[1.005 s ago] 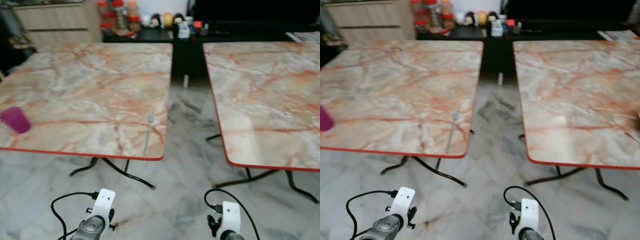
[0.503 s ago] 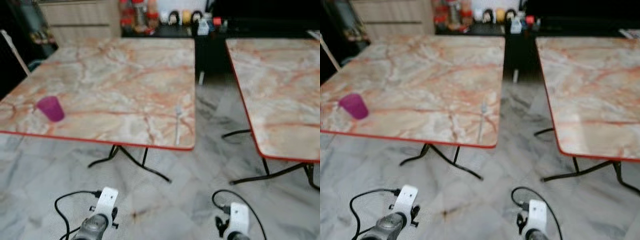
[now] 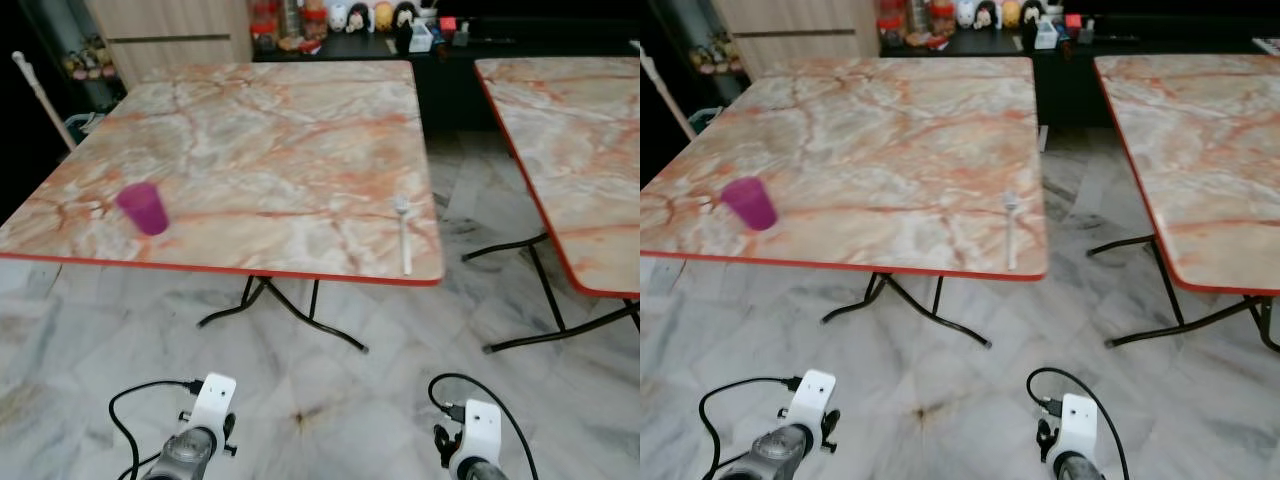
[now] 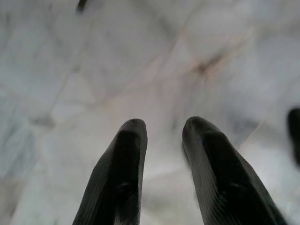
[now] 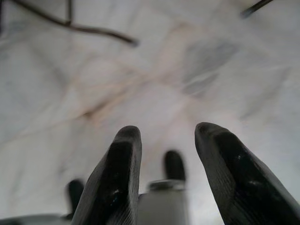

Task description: Setting the table

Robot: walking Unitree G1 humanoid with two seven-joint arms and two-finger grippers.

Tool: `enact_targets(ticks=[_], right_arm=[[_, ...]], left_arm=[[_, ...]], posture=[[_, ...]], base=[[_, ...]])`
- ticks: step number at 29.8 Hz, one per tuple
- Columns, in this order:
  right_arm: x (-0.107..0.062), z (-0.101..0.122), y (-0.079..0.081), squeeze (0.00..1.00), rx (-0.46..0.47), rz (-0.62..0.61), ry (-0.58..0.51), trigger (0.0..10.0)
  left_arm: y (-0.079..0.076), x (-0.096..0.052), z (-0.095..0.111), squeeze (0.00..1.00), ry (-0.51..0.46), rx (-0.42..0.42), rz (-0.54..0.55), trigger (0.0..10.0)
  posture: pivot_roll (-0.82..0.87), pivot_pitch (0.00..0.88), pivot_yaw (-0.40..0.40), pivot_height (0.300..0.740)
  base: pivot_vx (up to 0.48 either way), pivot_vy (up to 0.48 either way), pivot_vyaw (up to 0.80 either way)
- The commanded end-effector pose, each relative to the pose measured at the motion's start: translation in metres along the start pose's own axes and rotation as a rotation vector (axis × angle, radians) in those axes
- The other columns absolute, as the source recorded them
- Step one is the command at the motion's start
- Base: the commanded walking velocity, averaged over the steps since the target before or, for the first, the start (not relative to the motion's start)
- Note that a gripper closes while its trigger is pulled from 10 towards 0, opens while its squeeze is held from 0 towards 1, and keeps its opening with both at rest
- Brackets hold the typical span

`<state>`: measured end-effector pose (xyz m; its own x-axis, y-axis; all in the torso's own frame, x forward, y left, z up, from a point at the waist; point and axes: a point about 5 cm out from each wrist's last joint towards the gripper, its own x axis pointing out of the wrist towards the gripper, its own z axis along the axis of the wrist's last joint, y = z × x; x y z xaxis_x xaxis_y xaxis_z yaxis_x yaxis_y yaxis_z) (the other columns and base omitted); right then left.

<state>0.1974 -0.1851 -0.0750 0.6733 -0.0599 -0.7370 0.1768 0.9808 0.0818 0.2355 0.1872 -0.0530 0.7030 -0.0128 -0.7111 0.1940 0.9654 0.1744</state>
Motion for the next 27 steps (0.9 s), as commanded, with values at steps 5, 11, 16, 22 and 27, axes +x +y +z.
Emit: enact_targets(ticks=[5, 11, 16, 22, 27], right_arm=[[0.0, 0.0, 0.005, 0.0, -0.014, 0.009, -0.009, 10.0], [0.004, 0.022, 0.015, 0.0, -0.043, 0.015, -0.121, 10.0], [0.004, 0.035, 0.017, 0.0, -0.068, 0.012, -0.195, 10.0], [0.0, 0.084, 0.03, 0.0, -0.219, 0.044, -0.478, 10.0], [-0.003, 0.093, 0.035, 0.0, -0.221, 0.063, -0.548, 10.0]], left_arm=[[0.001, 0.0, -0.002, 0.0, 0.008, 0.015, 0.007, 10.0], [-0.002, 0.0, -0.001, 0.0, -0.01, 0.003, -0.012, 10.0], [-0.003, -0.001, -0.001, 0.0, -0.017, -0.001, -0.016, 10.0], [-0.002, -0.001, -0.001, 0.0, -0.018, -0.006, -0.014, 10.0], [-0.002, -0.001, -0.001, 0.0, -0.018, -0.007, -0.015, 10.0]], posture=[[-0.05, 0.136, 0.05, 0.74], [-0.05, 0.142, 0.046, 0.74], [-0.05, 0.143, 0.044, 0.74], [-0.05, 0.145, 0.044, 0.74], [-0.05, 0.145, 0.042, 0.74]], base=[[0.0, 0.07, 0.0], [0.0, 0.0, 0.0], [0.0, 0.0, 0.0], [0.0, 0.0, 0.0], [0.0, 0.0, 0.0]])
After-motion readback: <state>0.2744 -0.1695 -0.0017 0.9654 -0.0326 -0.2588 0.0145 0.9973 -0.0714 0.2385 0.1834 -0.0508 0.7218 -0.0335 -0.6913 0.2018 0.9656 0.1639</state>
